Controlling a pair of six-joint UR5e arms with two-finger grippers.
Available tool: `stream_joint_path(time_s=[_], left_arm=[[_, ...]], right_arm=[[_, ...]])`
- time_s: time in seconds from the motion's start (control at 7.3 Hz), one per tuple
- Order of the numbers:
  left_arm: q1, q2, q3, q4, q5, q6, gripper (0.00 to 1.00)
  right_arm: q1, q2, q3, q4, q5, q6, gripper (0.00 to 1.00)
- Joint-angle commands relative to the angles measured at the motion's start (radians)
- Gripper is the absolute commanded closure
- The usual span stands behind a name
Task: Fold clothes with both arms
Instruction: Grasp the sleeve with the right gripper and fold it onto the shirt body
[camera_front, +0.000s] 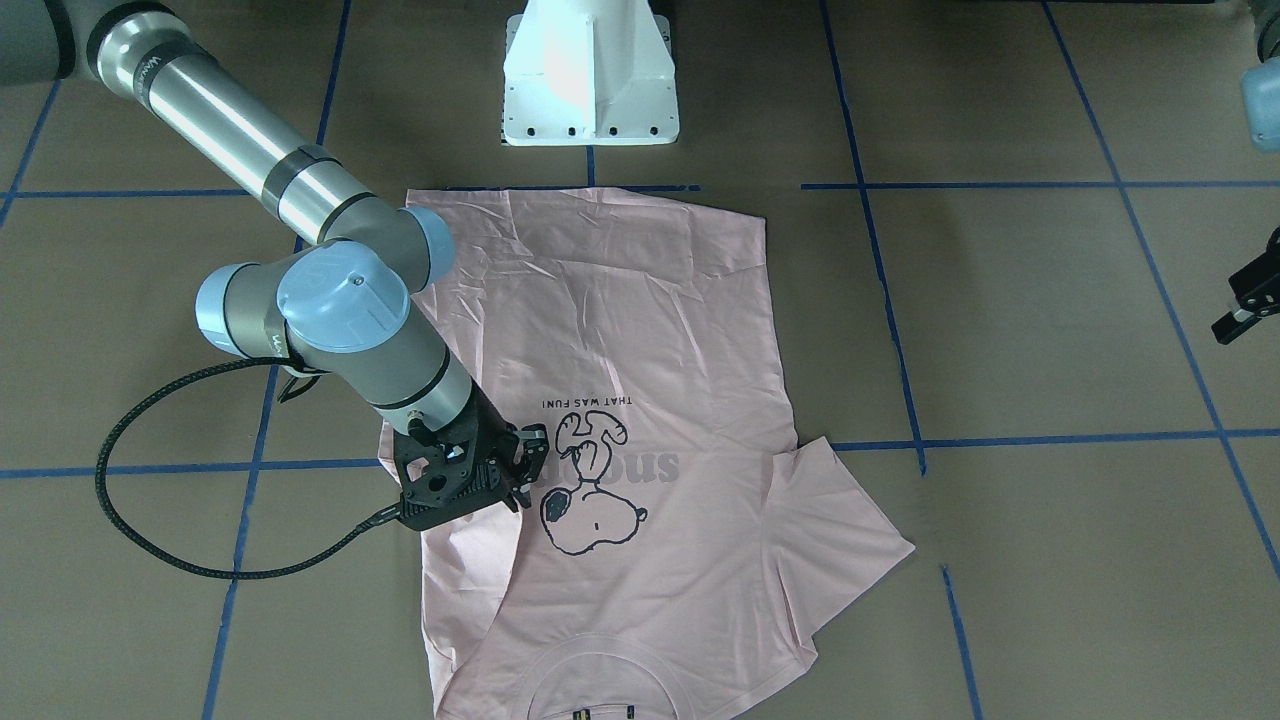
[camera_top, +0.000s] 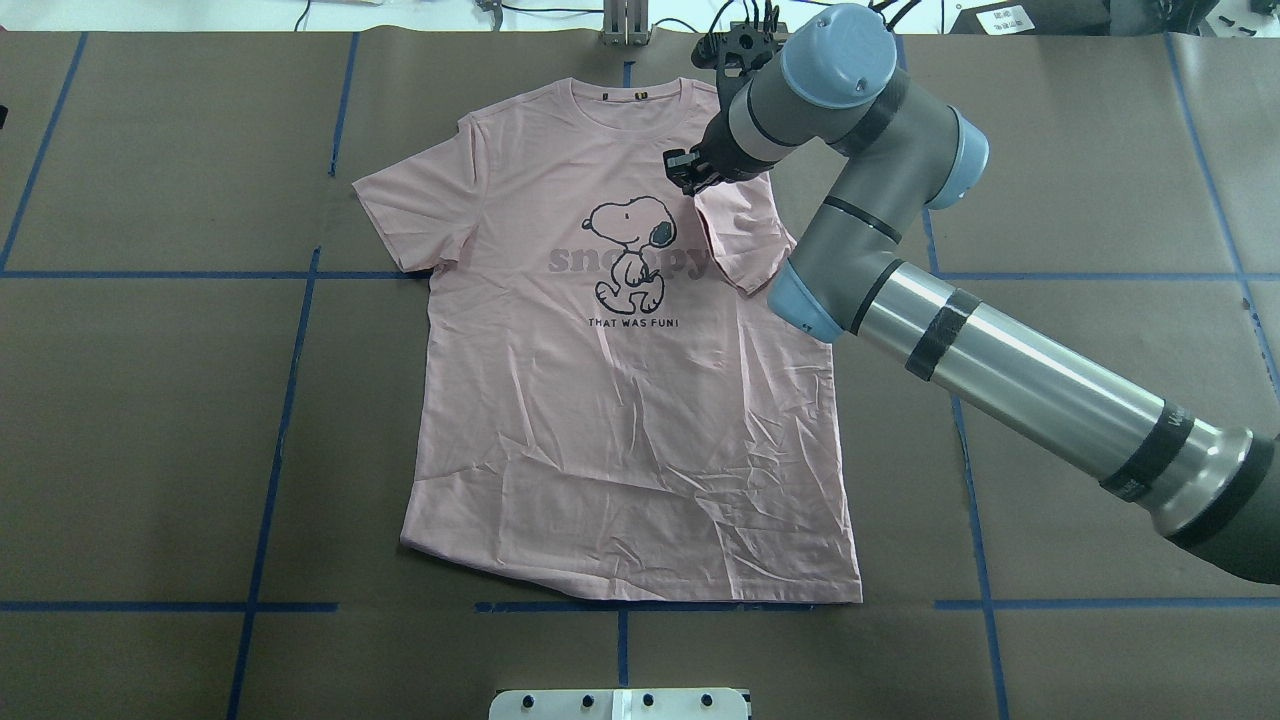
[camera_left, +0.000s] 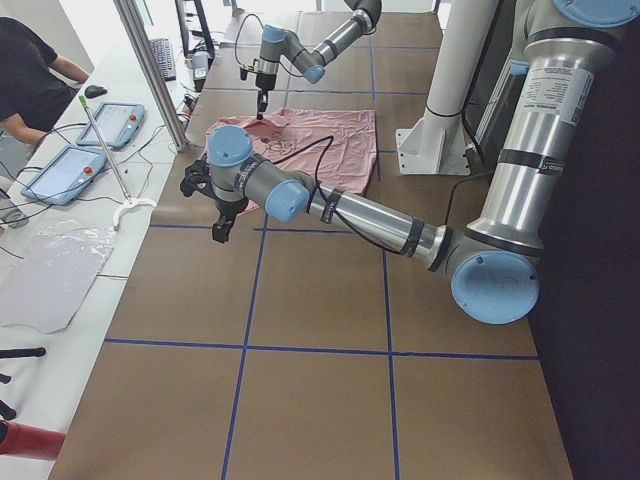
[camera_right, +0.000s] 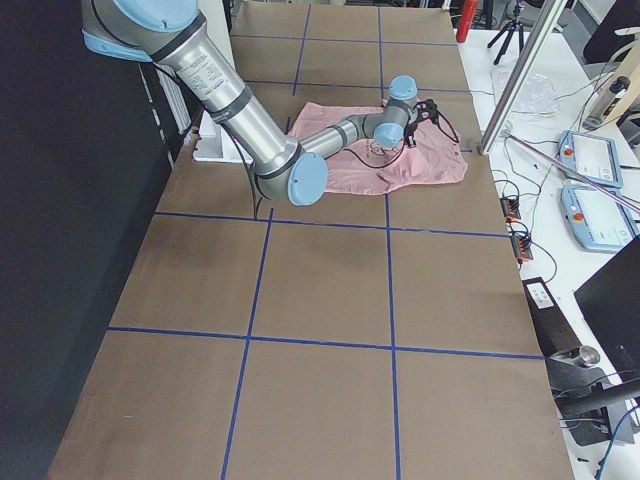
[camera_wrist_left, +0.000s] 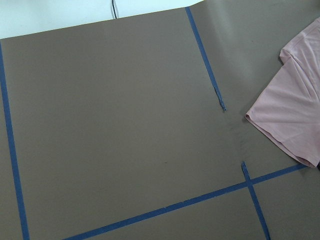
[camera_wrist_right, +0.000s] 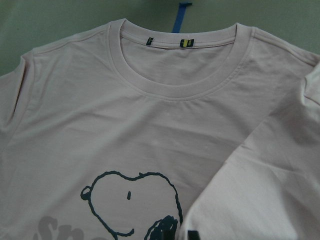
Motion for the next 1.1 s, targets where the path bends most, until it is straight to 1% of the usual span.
stream_joint_path(time_s=[0.0,0.14,0.27,0.41,0.55,0.68,0.82,0.96], left_arm=[[0.0,-0.001,-0.002,0.001,0.0,-0.003,0.0],[0.003,-0.009,-0.002,-0.001,0.002,-0.048,0.0],[0.05,-0.029,-0.004,-0.002,0.009,-0.146,0.0],[0.125,-0.059,-0.001,-0.049,0.035,-0.273,0.0],[0.228,-0.06,0.002,-0.146,0.145,-0.437,0.0],[0.336,-0.067,0.03,-0.251,0.244,-0.596,0.0],[0.415,-0.134,0.104,-0.298,0.367,-0.707,0.0],[0.458,-0.223,0.202,-0.301,0.444,-0.751,0.0]], right_arm=[[-0.001,0.002,-0.002,0.002,-0.003,0.036,0.0],[-0.001,0.004,0.001,0.001,-0.003,0.068,0.0],[-0.001,0.011,0.022,-0.007,0.006,0.144,0.0],[0.001,-0.004,0.082,-0.063,0.03,0.165,0.0],[0.001,-0.039,0.199,-0.231,0.047,0.165,0.0],[0.019,-0.103,0.334,-0.362,0.047,0.165,0.0],[0.045,-0.155,0.449,-0.519,0.052,0.159,0.0],[0.071,-0.172,0.519,-0.649,0.056,0.145,0.0]])
